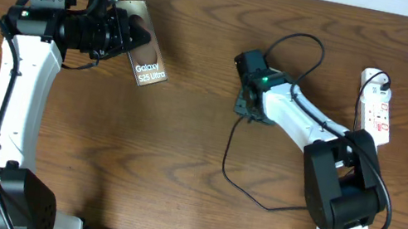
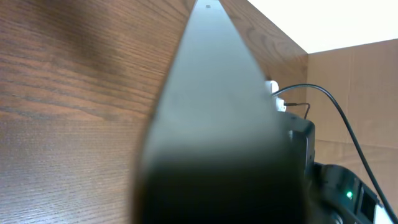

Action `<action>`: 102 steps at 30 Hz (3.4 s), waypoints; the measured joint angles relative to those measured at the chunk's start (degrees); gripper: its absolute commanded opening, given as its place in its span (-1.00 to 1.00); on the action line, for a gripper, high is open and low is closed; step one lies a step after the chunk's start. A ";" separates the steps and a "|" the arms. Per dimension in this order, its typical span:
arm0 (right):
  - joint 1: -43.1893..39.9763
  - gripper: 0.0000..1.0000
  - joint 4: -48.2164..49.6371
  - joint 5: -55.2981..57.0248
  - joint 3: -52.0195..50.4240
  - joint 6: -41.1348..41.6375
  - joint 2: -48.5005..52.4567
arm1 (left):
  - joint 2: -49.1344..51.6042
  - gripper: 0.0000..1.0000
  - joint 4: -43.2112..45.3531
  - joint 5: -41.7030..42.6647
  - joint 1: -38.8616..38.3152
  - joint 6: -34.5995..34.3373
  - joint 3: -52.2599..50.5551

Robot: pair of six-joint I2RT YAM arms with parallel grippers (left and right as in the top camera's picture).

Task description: Plug charger to phone and switch on socket

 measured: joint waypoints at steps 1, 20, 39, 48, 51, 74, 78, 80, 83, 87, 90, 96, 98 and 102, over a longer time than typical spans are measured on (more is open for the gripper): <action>-0.50 -0.17 -1.07 -0.39 0.11 -0.22 -0.02 | 0.00 -0.85 0.00 0.00 0.00 0.00 0.00; -3.21 -0.21 3.17 -3.52 0.33 10.23 0.00 | 0.00 -0.85 0.00 0.00 0.00 0.00 0.00; -5.31 -0.37 3.41 -2.19 -0.09 11.23 0.00 | 0.00 -0.86 0.00 0.00 0.00 0.00 0.00; -5.31 -0.98 4.55 -2.49 -0.13 10.73 0.00 | 0.00 -0.85 0.00 0.00 0.00 0.00 0.00; -5.53 -0.82 4.55 -4.22 -0.13 9.38 0.00 | 0.00 -0.85 0.00 0.00 0.00 0.00 0.00; -6.69 -0.98 3.93 -8.98 -0.02 6.56 0.02 | 0.00 -0.86 0.00 0.00 0.00 0.00 0.00; -7.37 -0.98 4.02 -11.80 -0.09 1.20 -0.26 | 0.00 -0.85 0.20 0.42 0.00 0.00 0.00; -8.28 -0.98 3.93 -15.26 -0.42 -3.89 -1.27 | 0.00 -0.85 1.38 1.44 0.00 0.02 0.00; -10.32 -0.98 3.82 -24.85 -0.90 -14.14 -4.94 | 0.00 -0.86 4.74 4.70 0.00 0.02 0.00; -14.14 -0.98 3.28 -45.55 -0.92 -29.24 -13.07 | 0.00 -0.85 10.86 11.43 0.00 0.09 0.00; -16.24 -0.98 1.49 -61.31 -0.79 -38.86 -17.42 | 0.00 -0.85 15.85 16.20 0.00 -0.57 0.00; -16.37 -0.98 -1.40 -85.92 -0.81 -54.64 -17.42 | 0.00 -0.85 26.58 20.20 -0.98 -6.95 -0.02; -16.17 -0.98 -1.16 -90.73 -0.81 -57.09 -17.38 | 0.00 -0.85 30.23 20.65 -2.36 -9.18 0.00; -15.89 -0.98 -0.98 -95.34 -0.81 -59.47 -17.38 | 0.00 -0.85 36.26 21.49 -6.71 -13.73 0.00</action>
